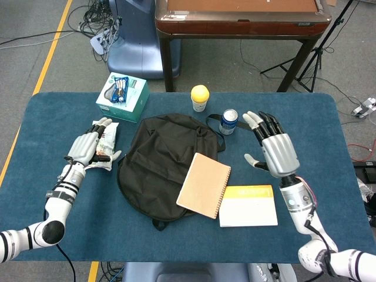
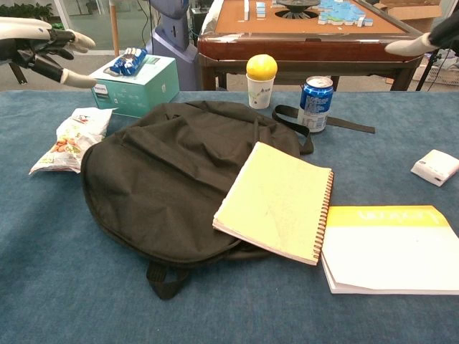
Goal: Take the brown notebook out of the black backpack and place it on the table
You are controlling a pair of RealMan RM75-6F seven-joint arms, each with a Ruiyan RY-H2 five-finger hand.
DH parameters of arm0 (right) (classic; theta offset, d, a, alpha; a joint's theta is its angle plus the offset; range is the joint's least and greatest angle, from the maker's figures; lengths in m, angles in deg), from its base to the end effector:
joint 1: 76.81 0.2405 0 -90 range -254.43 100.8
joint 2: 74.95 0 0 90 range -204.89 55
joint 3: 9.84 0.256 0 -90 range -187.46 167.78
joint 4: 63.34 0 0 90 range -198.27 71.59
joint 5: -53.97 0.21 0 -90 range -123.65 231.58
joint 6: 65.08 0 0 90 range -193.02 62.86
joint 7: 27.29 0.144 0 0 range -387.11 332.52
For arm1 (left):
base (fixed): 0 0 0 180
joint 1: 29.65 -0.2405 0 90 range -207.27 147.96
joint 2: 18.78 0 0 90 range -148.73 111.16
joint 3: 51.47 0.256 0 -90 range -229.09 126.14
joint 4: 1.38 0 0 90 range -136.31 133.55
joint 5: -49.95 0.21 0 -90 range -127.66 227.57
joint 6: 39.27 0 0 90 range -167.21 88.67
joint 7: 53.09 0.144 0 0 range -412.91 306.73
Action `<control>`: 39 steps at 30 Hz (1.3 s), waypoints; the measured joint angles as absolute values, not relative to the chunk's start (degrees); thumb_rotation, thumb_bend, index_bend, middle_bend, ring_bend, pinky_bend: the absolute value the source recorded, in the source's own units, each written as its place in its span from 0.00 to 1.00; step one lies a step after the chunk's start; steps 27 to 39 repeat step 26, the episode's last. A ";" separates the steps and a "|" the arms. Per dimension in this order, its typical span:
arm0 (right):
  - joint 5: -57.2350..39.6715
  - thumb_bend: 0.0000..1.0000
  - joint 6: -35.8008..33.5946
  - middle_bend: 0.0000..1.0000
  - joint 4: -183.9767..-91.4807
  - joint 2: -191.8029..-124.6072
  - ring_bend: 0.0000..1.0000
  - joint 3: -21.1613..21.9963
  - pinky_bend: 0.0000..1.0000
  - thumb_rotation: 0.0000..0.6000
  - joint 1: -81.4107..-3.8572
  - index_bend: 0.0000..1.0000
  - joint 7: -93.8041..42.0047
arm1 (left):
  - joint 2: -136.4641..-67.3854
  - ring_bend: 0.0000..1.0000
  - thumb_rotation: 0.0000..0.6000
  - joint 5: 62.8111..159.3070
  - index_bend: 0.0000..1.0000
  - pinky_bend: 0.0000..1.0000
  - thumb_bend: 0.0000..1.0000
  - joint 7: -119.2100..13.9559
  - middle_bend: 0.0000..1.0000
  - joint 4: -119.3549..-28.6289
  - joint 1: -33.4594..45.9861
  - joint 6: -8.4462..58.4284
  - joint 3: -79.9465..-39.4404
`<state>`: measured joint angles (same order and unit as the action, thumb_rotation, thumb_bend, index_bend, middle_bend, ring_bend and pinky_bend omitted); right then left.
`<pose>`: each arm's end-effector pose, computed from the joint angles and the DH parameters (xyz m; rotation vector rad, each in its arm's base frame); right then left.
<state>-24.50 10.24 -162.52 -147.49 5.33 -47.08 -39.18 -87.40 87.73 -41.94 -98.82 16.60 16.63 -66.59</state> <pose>-0.1578 -0.3165 0.1197 1.5295 -0.7378 1.2672 -0.1615 0.3841 0.1018 -1.4522 -1.2726 -0.9709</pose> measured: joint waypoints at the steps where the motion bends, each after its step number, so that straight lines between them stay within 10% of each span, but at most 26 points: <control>1: -24.65 0.26 10.65 0.25 -163.22 -146.35 0.18 4.99 0.23 1.00 -47.80 0.25 -39.25 | -87.42 0.00 1.00 88.12 0.09 0.08 0.20 -41.96 0.00 -98.62 16.38 17.07 -66.51; 14: -30.47 0.32 14.99 0.32 -168.42 -131.23 0.26 -4.43 0.29 1.00 -59.28 0.39 -37.27 | -86.82 0.00 1.00 103.21 0.19 0.07 0.20 -45.45 0.00 -97.41 8.51 25.94 -62.45; 26: -38.08 0.33 22.32 0.29 -161.82 -130.32 0.24 -10.52 0.29 1.00 -67.65 0.39 -29.67 | -84.44 0.00 1.00 118.62 0.21 0.06 0.20 -50.46 0.01 -97.85 -6.31 40.79 -54.35; 39: -38.08 0.33 22.32 0.29 -161.82 -130.32 0.24 -10.52 0.29 1.00 -67.65 0.39 -29.67 | -84.44 0.00 1.00 118.62 0.21 0.06 0.20 -50.46 0.01 -97.85 -6.31 40.79 -54.35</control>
